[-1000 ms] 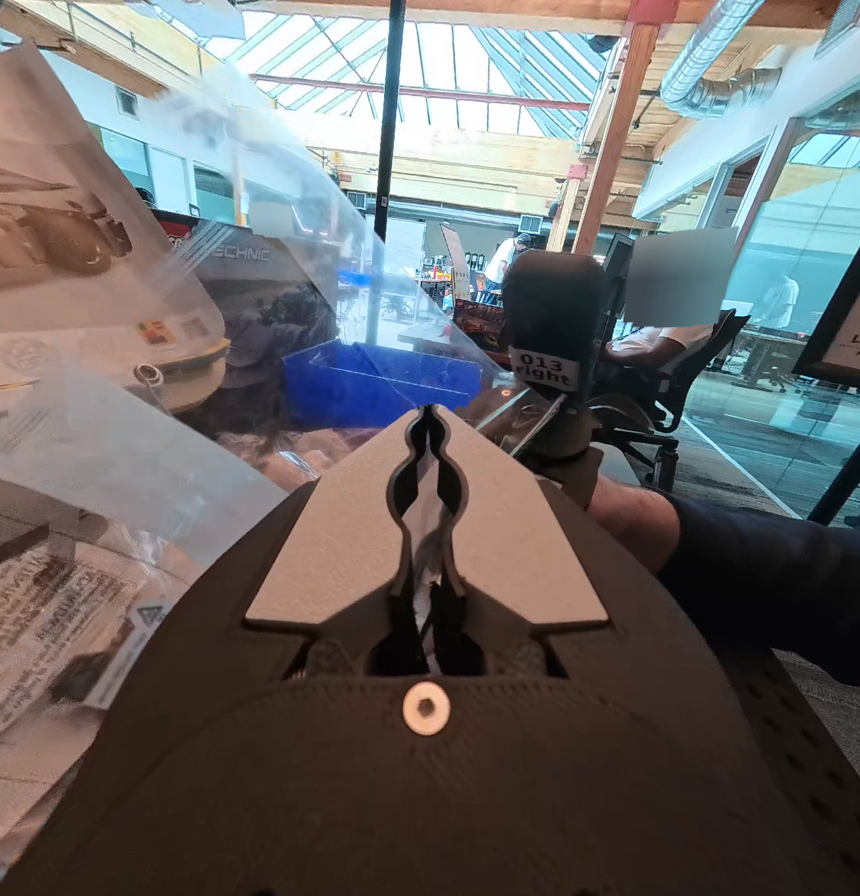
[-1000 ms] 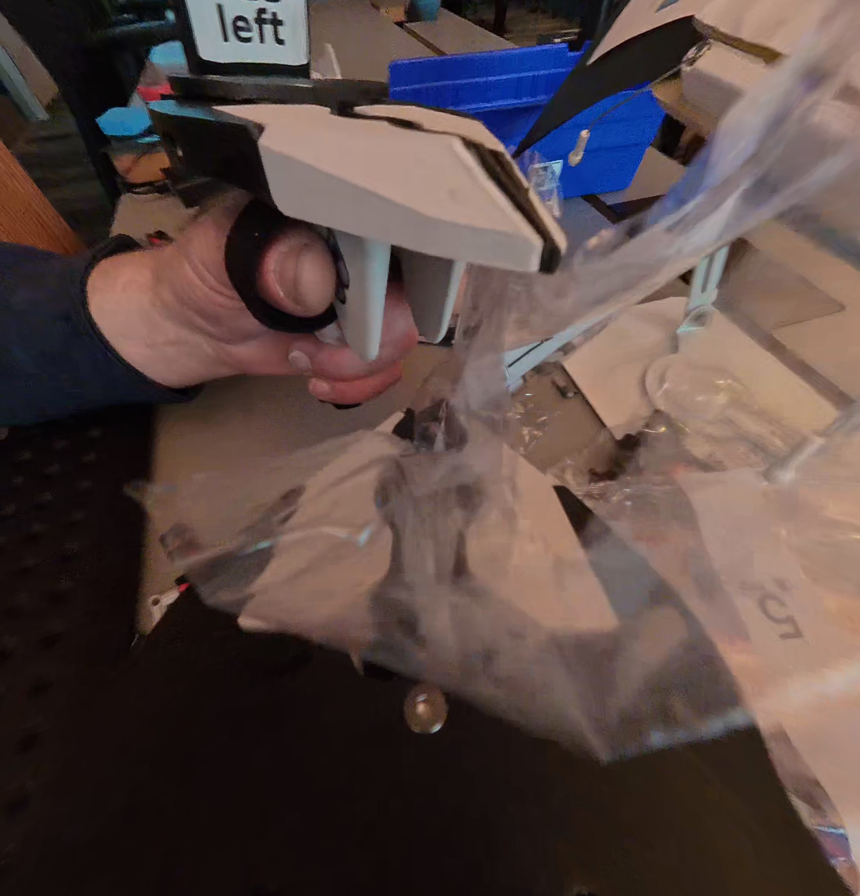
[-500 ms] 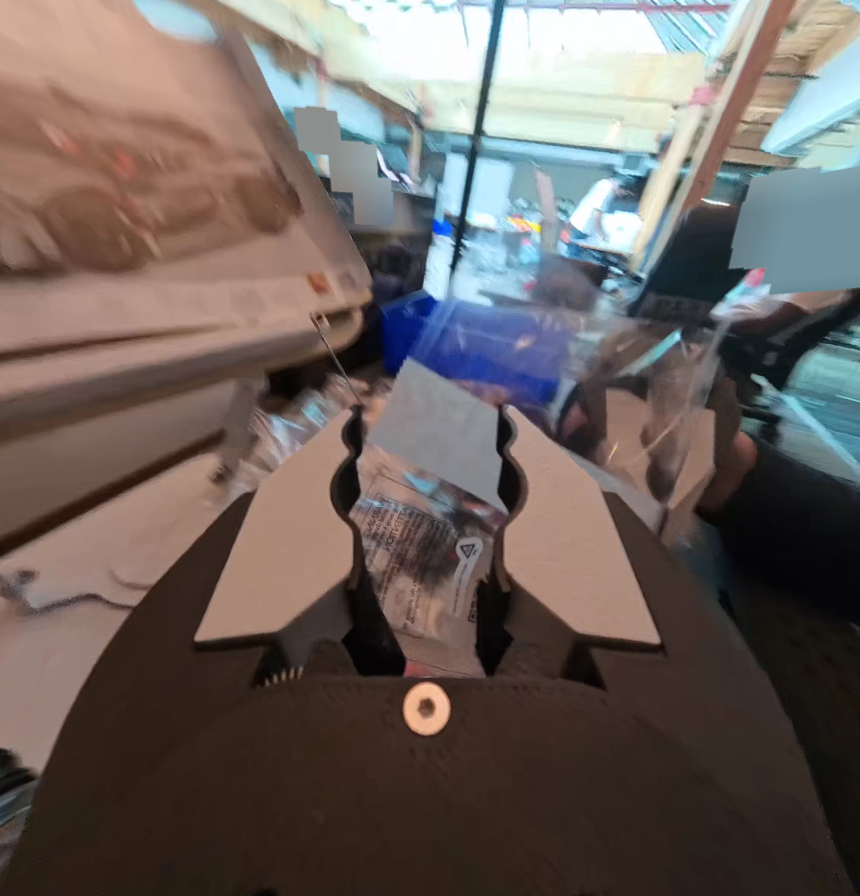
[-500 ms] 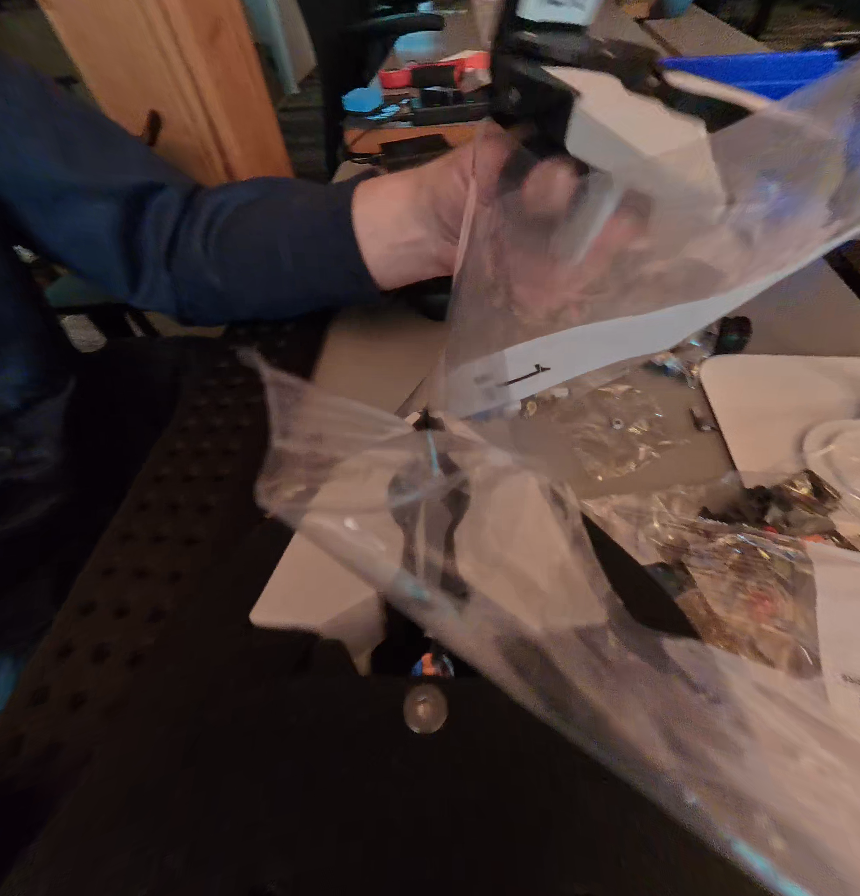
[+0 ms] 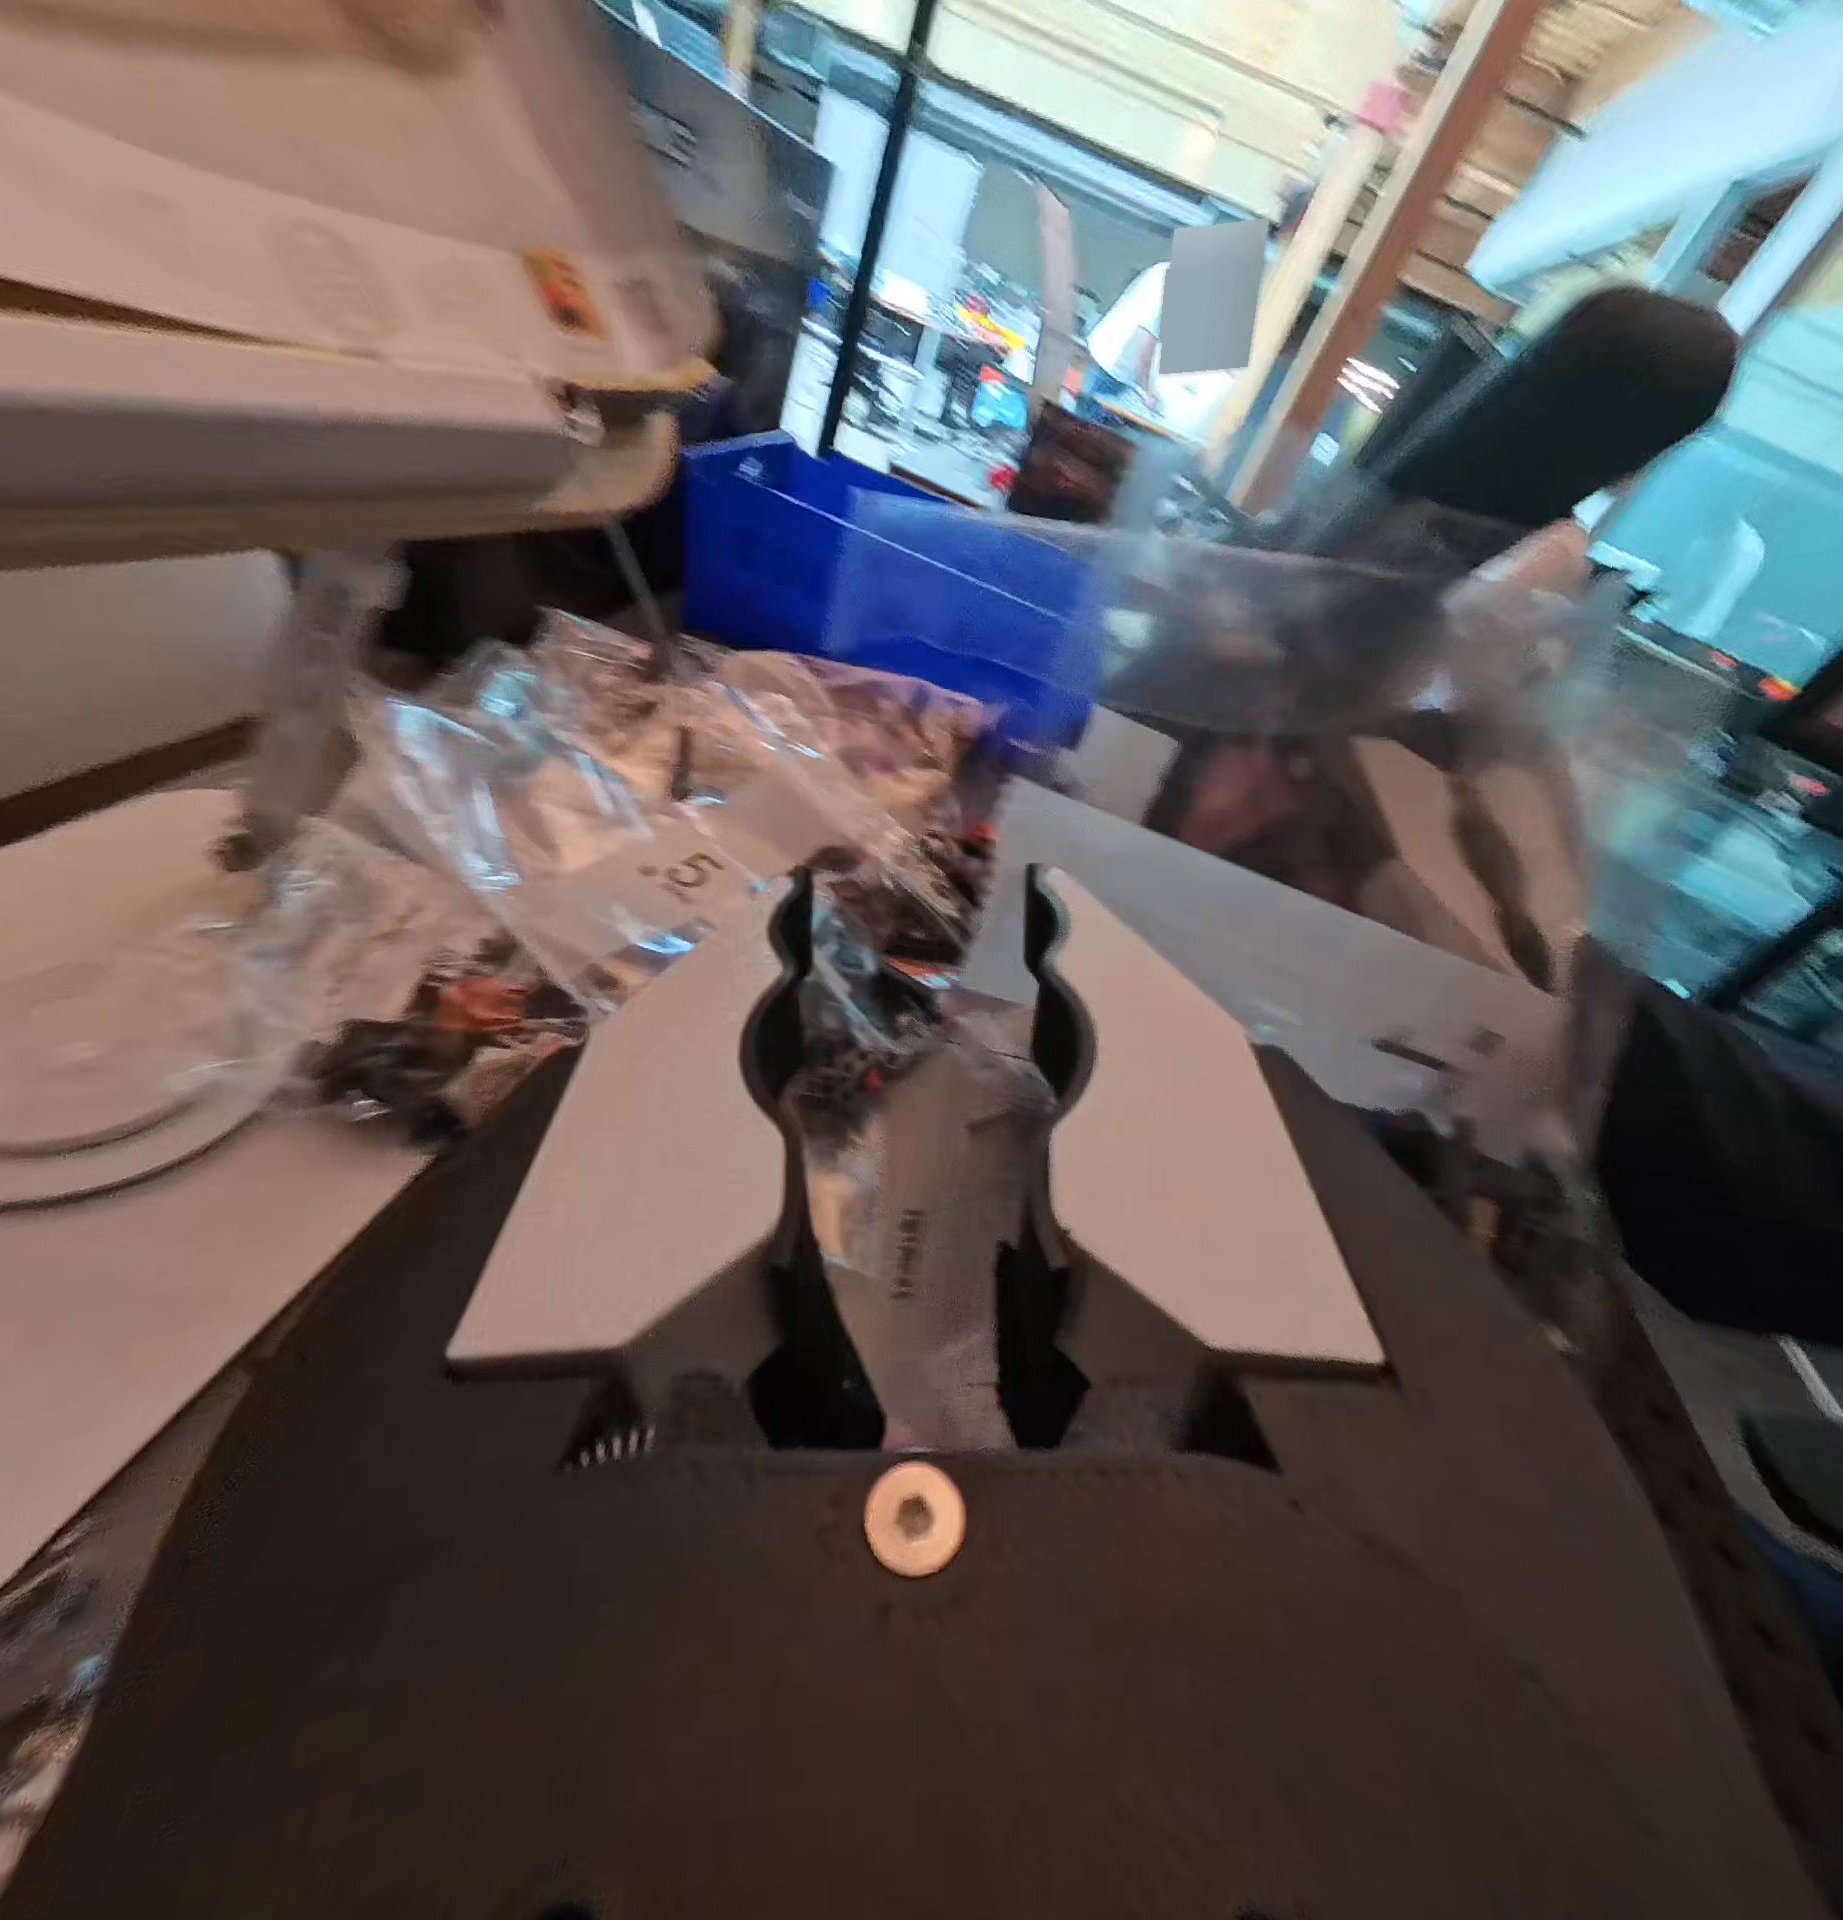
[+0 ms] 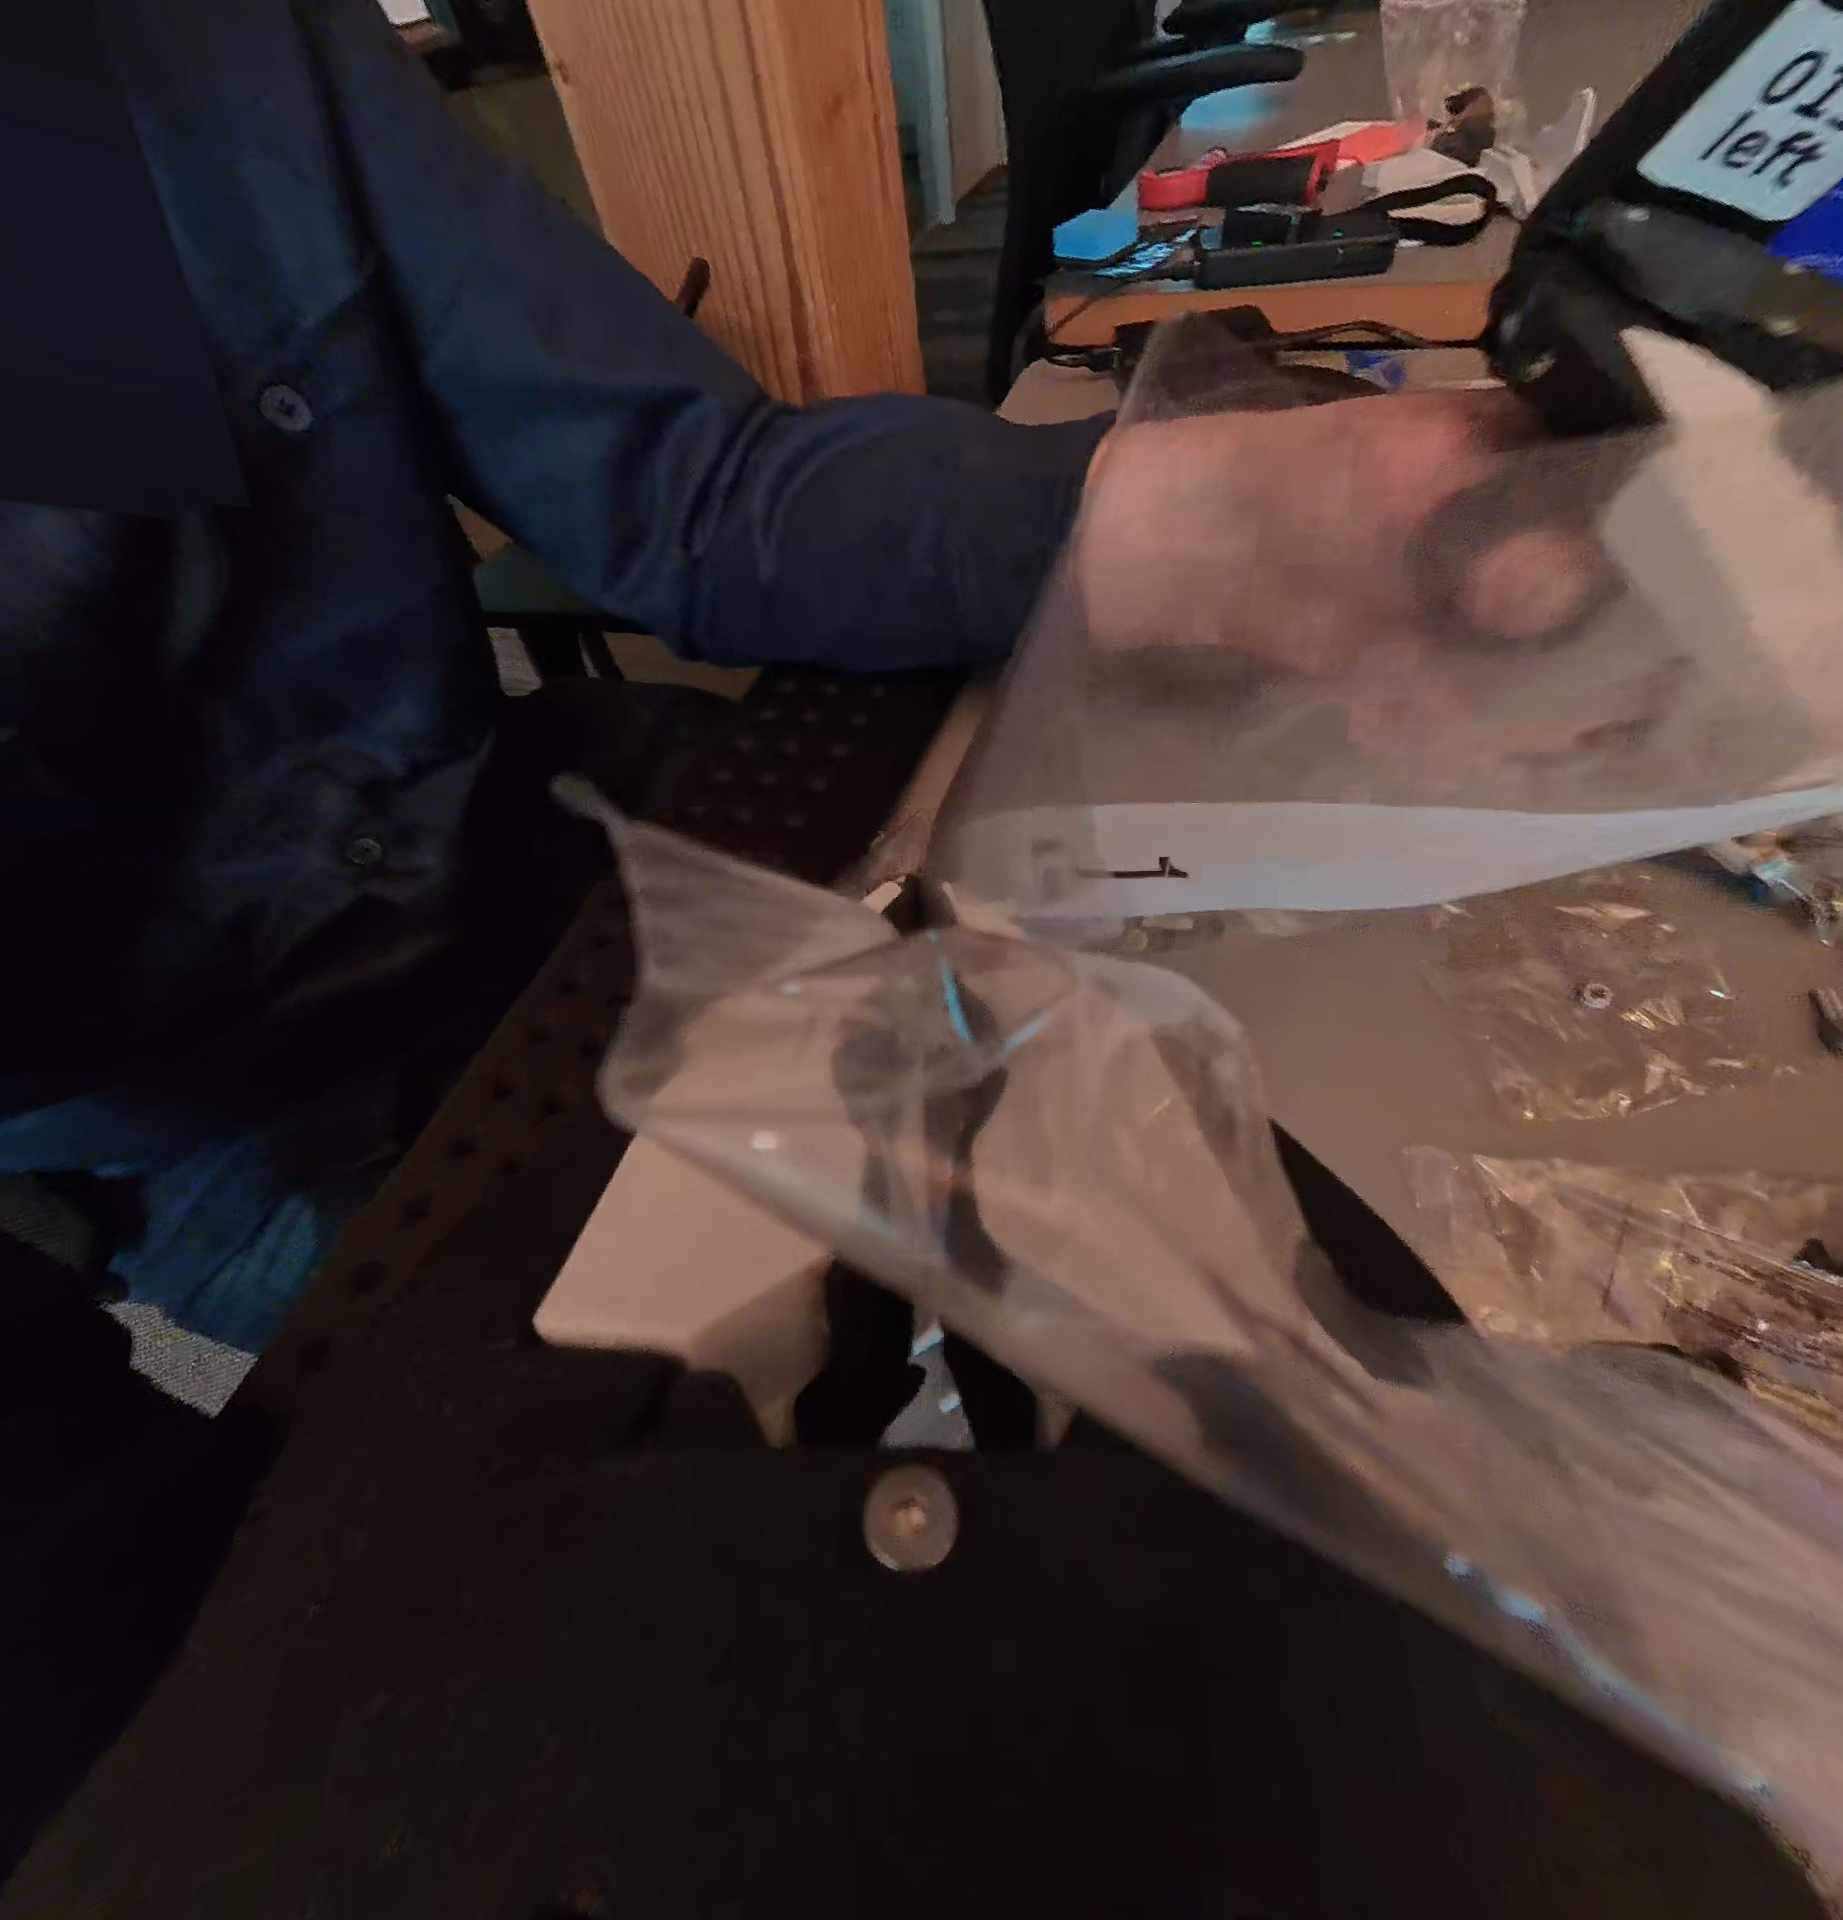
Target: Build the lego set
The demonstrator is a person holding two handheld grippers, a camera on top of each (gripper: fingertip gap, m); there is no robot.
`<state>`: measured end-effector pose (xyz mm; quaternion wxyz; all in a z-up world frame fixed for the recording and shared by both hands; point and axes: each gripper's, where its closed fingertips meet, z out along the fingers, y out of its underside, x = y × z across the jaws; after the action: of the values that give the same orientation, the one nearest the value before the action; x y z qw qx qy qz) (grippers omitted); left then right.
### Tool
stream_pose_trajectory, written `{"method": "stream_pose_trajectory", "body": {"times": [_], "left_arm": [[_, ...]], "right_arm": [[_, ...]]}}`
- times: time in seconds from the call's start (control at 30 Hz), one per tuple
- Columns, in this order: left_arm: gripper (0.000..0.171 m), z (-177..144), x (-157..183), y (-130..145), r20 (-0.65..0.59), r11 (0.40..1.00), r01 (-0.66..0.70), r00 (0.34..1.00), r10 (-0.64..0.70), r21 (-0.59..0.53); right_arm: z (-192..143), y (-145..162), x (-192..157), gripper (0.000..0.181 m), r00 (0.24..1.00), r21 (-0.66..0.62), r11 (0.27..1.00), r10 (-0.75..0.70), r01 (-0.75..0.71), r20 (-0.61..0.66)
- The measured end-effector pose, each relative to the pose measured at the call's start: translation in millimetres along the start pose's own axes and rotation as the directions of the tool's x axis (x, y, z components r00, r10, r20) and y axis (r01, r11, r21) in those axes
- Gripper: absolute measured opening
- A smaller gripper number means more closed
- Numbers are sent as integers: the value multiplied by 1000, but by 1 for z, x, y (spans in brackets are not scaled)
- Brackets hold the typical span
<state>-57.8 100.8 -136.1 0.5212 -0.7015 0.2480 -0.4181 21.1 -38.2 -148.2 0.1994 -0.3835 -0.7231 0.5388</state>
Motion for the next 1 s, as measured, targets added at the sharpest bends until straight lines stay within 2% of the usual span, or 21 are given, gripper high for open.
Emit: {"method": "stream_pose_trajectory", "body": {"times": [0.03, 0.17, 0.27, 0.3, 0.4, 0.43, 0.5, 0.57, 0.67, 0.77, 1.0], "left_arm": [[45, -4, -6, -5, 28, 1000, 5, 1000, -6, 27], [65, -7, 5, -2, -63, 998, 54, 997, -54, 10], [66, 2, 26, 18, -215, 990, 110, 968, -127, -90], [55, 5, 34, 24, -259, 988, 97, 958, -125, -116], [6, 12, 53, 41, -321, 980, 16, 944, -81, -200], [0, 13, 53, 42, -308, 979, -5, 949, -59, -202], [0, 14, 51, 36, -280, 984, -39, 960, -12, -173], [0, 10, 42, 22, -225, 993, -38, 974, 12, -109], [0, -2, 36, -6, -176, 998, -59, 982, 65, 37], [0, -10, 38, -21, -158, 989, -82, 982, 101, 125], [0, -16, 50, -35, -173, 967, -133, 970, 172, 216]], "right_arm": [[0, 1, -3, 0, 1000, -4, 1000, -3, 3, 16], [1, 2, -13, 0, 998, -9, 1000, -9, 9, 69], [1, 2, -19, 0, 995, -7, 1000, -8, 9, 103], [1, 3, -20, 0, 994, -9, 1000, -6, 7, 109], [0, 4, -19, 0, 994, -10, 1000, 2, -1, 107], [-1, 4, -16, 0, 995, -8, 1000, 9, -8, 97], [-6, 4, -9, 2, 997, 4, 999, 34, -34, 67], [-14, -1, 8, 4, 997, 54, 996, 72, -71, -17], [-35, -10, 38, 28, 972, 184, 968, 195, -170, -128], [-52, -8, 61, 46, 935, 270, 936, 286, -227, -208], [-56, 8, 87, 56, 883, 287, 919, 356, -271, -306]]}}
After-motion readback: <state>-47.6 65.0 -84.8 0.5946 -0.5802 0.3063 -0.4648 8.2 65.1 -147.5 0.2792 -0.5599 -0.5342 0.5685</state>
